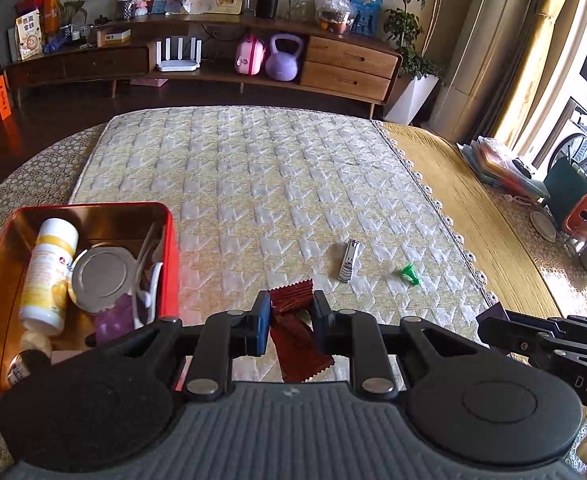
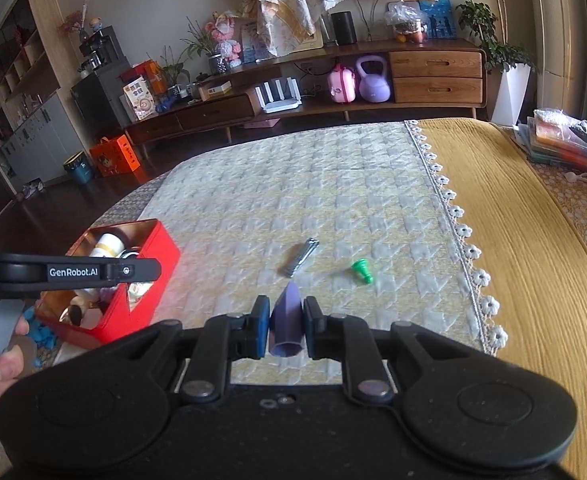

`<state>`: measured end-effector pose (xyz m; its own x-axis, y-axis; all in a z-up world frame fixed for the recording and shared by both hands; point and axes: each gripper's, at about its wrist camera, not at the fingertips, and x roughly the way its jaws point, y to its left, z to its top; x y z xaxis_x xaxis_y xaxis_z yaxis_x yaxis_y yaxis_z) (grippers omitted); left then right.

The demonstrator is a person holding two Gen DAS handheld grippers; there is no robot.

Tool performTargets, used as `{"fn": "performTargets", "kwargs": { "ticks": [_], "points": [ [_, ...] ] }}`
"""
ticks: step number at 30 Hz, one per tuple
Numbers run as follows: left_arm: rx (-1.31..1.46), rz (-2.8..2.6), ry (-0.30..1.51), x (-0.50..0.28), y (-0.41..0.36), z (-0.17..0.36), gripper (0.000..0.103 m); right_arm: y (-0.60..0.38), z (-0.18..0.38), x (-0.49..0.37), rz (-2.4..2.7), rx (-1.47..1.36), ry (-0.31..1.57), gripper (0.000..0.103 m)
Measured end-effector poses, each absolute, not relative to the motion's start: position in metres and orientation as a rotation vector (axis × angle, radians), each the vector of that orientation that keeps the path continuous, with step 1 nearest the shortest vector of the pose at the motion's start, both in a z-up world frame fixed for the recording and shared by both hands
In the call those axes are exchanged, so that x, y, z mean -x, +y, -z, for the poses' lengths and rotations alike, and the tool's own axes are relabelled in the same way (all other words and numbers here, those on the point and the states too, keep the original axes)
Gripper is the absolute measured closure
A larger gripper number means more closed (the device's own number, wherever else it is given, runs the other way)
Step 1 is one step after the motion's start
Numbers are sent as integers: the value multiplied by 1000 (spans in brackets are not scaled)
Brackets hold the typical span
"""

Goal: Organize rigid objects
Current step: 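Carry the wrapper and purple cap to the red tin and release them inside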

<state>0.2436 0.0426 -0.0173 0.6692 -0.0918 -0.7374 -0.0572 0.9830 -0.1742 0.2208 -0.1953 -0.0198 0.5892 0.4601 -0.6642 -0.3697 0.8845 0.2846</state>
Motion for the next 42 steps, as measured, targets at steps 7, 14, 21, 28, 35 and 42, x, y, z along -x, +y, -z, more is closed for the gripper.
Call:
{"fn": "performTargets", "kwargs": {
  "ticks": [7,14,21,28,35,42],
  "points": [
    [200,-23,813,-204,81,2,82,-160,2,-196,-563,-110,802,87],
    [235,-77,793,-177,129,-7,82,-117,-5,-183,-619,-80,802,87],
    [277,-126,785,-161,176,-6,82,-74,-3,-176,-667,-48,815,87],
    [292,-164,784,-150,211,1,82,-30,0,-173,-713,-8,811,87],
    [298,-201,786,-158,236,15,82,18,9,-185,-726,52,793,87],
    [225,-197,809,-183,235,31,82,43,31,-198,-726,69,829,87]
  ]
}}
